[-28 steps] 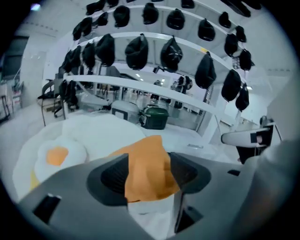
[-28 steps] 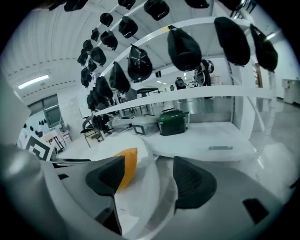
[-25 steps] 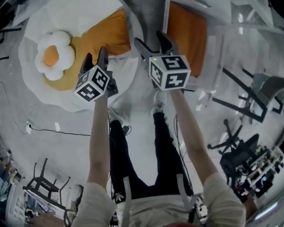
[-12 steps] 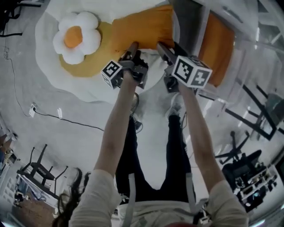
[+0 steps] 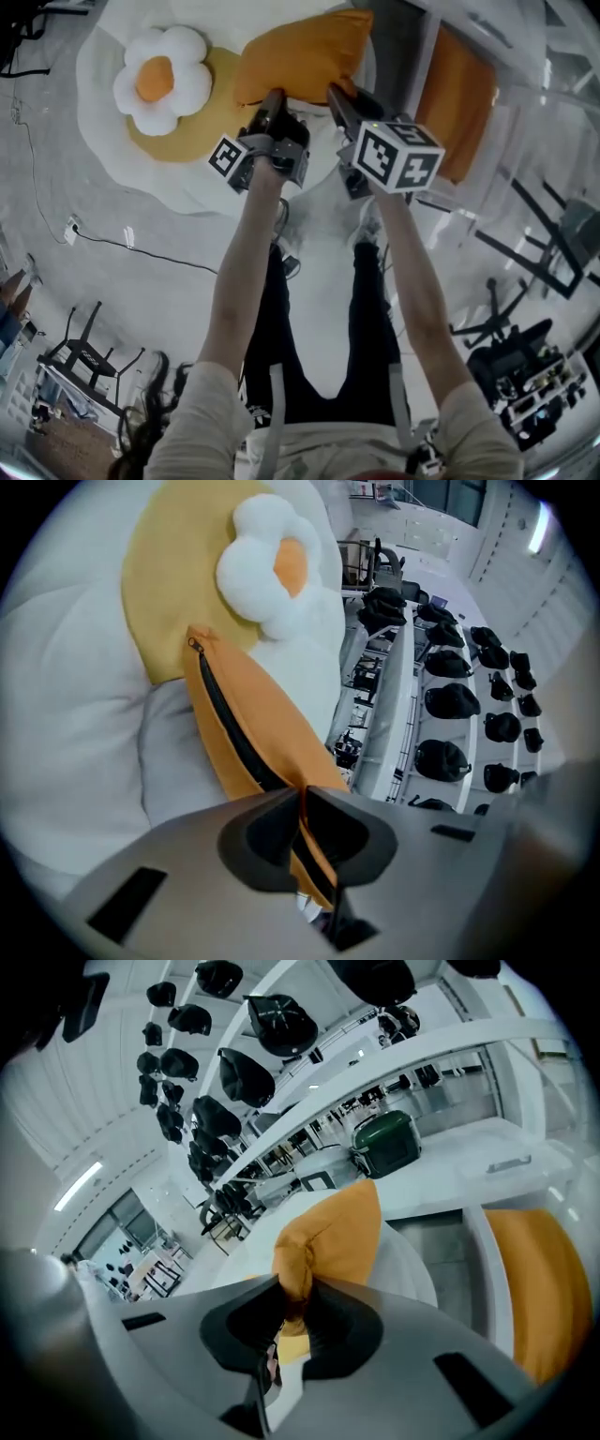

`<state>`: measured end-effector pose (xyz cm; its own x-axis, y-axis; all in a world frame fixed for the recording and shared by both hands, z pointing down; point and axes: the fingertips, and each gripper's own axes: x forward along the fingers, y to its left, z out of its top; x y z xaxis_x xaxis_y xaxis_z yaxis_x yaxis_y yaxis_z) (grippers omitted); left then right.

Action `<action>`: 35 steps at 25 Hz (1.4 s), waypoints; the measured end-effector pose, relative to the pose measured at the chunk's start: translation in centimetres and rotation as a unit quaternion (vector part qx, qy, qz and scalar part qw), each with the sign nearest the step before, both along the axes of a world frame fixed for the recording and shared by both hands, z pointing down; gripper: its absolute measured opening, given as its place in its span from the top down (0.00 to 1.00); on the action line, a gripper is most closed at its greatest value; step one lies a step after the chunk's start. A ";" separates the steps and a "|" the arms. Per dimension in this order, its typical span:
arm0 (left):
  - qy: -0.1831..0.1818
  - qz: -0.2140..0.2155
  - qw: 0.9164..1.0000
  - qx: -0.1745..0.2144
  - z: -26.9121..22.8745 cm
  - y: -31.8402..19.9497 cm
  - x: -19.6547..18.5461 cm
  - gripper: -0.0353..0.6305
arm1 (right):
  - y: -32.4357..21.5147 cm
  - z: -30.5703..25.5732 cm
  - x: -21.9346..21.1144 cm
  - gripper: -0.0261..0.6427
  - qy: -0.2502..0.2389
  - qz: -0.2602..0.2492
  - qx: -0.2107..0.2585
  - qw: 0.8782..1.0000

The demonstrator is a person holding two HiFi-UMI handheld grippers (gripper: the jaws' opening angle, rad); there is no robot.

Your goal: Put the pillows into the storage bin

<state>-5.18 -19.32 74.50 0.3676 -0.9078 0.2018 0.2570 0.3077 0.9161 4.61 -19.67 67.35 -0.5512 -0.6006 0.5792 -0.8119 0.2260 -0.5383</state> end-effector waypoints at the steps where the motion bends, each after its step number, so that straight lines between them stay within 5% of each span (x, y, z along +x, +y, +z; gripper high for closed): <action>1: 0.001 -0.002 1.000 0.010 -0.9 -0.3 0.1 0.90 | -0.3 -0.9 0.1 0.90 -0.007 0.001 0.009 1.000; 7: 0.005 0.003 0.995 0.103 -8.4 -3.3 3.5 0.91 | -2.0 -8.2 3.7 0.90 -0.037 0.016 0.089 0.995; 11: -0.041 0.039 0.979 0.195 -14.6 -5.1 8.9 0.92 | -2.2 -13.1 9.6 0.90 -0.019 0.033 0.150 0.988; 15: -0.083 0.110 0.950 0.280 -19.5 -6.0 16.5 0.92 | -0.9 -15.6 17.1 0.90 0.043 0.057 0.197 0.978; 21: -0.124 0.237 0.904 0.334 -21.4 -3.9 30.6 0.92 | 4.5 -15.8 29.2 0.90 0.056 0.149 0.203 0.966; 26: -0.208 0.382 0.826 0.359 -17.9 0.2 40.6 0.92 | 11.0 -10.3 35.8 0.91 0.021 0.252 0.136 0.958; 28: -0.219 0.422 0.804 0.358 -15.8 2.2 43.7 0.93 | 13.4 -8.5 36.0 0.92 0.038 0.269 0.122 0.955; 33: -0.234 0.478 0.776 0.339 -11.3 5.6 48.6 0.94 | 16.6 -5.5 37.7 0.92 0.054 0.309 0.100 0.944; 35: -0.220 0.486 0.778 0.333 -10.7 6.3 49.8 0.94 | 17.2 -5.0 38.8 0.92 0.060 0.315 0.100 0.942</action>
<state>44.63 -13.07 63.80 0.9737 -0.2015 0.1062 -0.1837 -0.4191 0.8892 43.37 -2.48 62.35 0.0121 -0.8901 0.4555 -0.8709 -0.2332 -0.4326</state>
